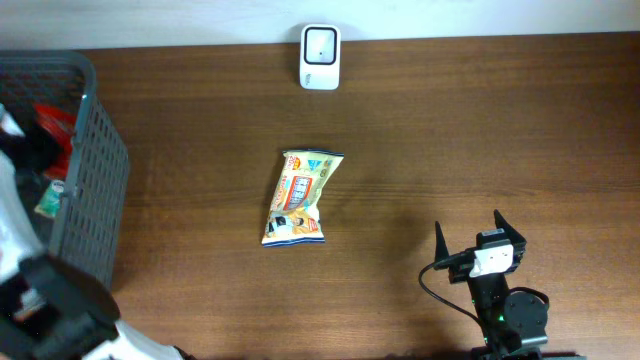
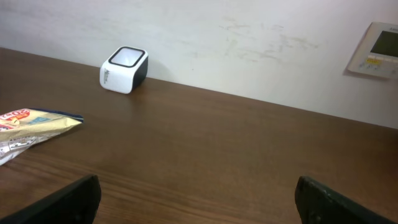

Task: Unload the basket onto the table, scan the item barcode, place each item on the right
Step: 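Return the left gripper to the basket and grasp the red candy bag, then place the red candy bag beside the snack bag and release, then grasp the green Kleenex tissue pack in the basket with the left gripper, then set the green tissue pack right of the snack bag and release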

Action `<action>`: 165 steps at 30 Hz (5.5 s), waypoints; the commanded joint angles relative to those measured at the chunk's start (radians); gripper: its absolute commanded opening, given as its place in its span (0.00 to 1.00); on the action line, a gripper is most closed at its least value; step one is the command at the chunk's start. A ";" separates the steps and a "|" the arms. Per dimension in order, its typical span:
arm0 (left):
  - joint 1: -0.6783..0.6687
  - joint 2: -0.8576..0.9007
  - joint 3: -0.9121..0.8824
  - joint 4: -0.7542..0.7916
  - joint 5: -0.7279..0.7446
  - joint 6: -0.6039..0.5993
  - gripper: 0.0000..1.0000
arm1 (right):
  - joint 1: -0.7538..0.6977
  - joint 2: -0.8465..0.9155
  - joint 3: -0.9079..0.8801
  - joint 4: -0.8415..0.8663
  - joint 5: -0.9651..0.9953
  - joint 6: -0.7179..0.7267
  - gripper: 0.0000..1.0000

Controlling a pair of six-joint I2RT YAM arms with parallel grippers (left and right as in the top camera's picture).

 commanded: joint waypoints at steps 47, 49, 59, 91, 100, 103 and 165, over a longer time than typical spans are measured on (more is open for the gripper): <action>-0.740 -0.391 -0.270 0.252 -0.135 -0.050 0.82 | 0.008 -0.006 -0.005 -0.005 0.008 0.007 0.99; -0.699 -0.391 -0.128 0.200 -0.192 -0.050 0.87 | 0.008 -0.006 -0.005 -0.005 0.008 0.007 0.99; -0.213 -0.358 0.022 0.095 -0.393 -0.232 1.00 | 0.008 -0.006 -0.005 -0.005 0.008 0.007 0.99; 0.078 0.100 -0.422 0.462 -0.081 0.564 1.00 | 0.008 -0.006 -0.005 -0.005 0.008 0.007 0.99; 0.081 0.223 -0.422 0.539 -0.075 0.656 0.97 | 0.008 -0.006 -0.005 -0.005 0.008 0.007 0.99; 0.081 0.226 -0.422 0.552 -0.074 0.655 0.65 | 0.008 -0.006 -0.005 -0.005 0.008 0.007 0.99; -1.172 0.002 -0.348 0.306 0.116 0.142 0.25 | 0.008 -0.006 -0.005 -0.005 0.008 0.007 0.99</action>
